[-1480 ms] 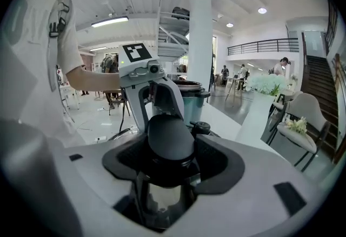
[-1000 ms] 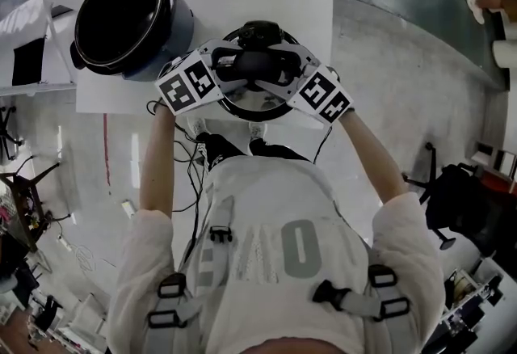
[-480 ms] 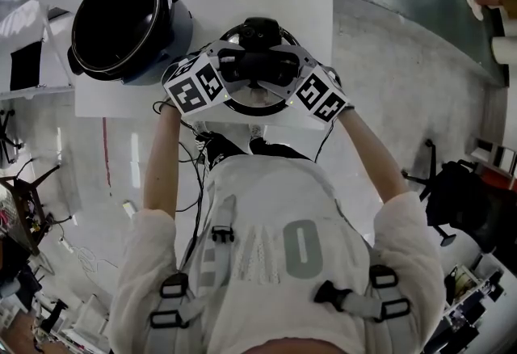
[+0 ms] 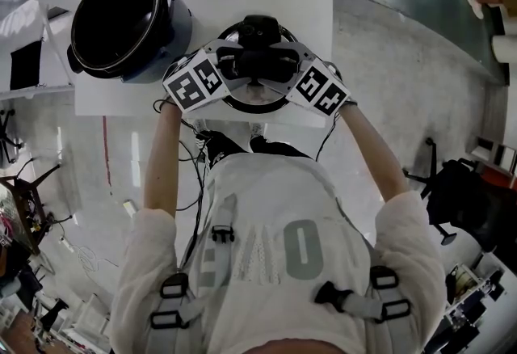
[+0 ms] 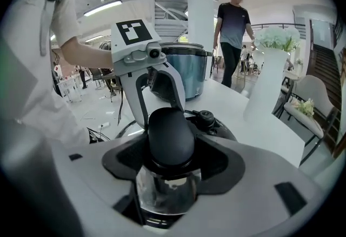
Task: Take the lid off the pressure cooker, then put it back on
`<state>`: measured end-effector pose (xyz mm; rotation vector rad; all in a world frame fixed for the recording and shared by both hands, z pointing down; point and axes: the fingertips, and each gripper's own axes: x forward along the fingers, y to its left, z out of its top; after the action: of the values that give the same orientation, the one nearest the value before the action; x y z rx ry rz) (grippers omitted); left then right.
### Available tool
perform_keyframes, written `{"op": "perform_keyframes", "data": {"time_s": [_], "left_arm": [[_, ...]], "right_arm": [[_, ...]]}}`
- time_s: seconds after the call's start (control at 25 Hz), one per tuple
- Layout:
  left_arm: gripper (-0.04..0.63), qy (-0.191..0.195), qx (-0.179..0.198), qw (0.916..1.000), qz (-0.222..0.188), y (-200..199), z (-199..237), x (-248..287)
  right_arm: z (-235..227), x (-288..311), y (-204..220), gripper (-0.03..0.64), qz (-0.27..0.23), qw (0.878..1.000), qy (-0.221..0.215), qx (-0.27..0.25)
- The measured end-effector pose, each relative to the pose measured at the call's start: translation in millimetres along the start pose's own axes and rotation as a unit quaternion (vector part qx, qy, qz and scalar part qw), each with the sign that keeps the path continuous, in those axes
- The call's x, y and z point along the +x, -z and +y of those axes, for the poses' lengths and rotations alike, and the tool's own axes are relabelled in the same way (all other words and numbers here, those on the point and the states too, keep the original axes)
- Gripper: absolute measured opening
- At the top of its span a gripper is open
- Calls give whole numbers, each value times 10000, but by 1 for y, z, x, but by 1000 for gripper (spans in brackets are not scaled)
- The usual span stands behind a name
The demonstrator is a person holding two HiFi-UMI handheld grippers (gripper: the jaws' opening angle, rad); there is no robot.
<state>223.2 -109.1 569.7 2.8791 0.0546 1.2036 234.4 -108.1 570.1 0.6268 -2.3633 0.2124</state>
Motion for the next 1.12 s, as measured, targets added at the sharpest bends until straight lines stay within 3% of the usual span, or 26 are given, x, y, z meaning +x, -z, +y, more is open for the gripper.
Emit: {"op": "perform_keyframes", "data": {"time_s": [0.08,0.16,0.28,0.36,0.4,0.48,0.6,0.64,0.72,0.84,1.12], "left_arm": [[255,10,-156,9998,-112,-4,0,-6],[255,-198,-311,9982,-484,-18,7,-25],[254,-965,-512,9862,-1243,-51,31,-65],[245,-1570,-599,9701,-1754,-72,46,-92],[218,-1887,-606,9591,-2019,-83,50,-105],[164,-2582,-606,9307,-2518,-99,53,-130],[71,-3577,-817,8789,-3049,-107,50,-161],[50,-3813,-899,8647,-3144,-107,46,-168],[29,-4129,-1026,8443,-3259,-106,36,-176],[18,-4429,-1130,8250,-3323,-99,25,-184],[17,-4685,-1281,8053,-3400,-84,21,-190]], "right_arm": [[0,-4,-7,288,-26,10000,3,66],[-2,-11,-19,288,-161,9998,114,14],[-9,-29,-43,288,-450,9982,396,2],[-20,-44,-63,268,-764,9938,793,141],[-25,-53,-72,225,-968,9893,1056,267],[-36,-75,-89,134,-1413,9748,1629,567],[-45,-105,-104,52,-1931,9483,2387,809],[-45,-114,-106,30,-2046,9401,2597,829],[-43,-128,-106,10,-2225,9271,2866,937],[-37,-143,-100,9,-2443,9138,3024,1180],[-33,-146,-89,9,-2526,9084,3067,1300]]}}
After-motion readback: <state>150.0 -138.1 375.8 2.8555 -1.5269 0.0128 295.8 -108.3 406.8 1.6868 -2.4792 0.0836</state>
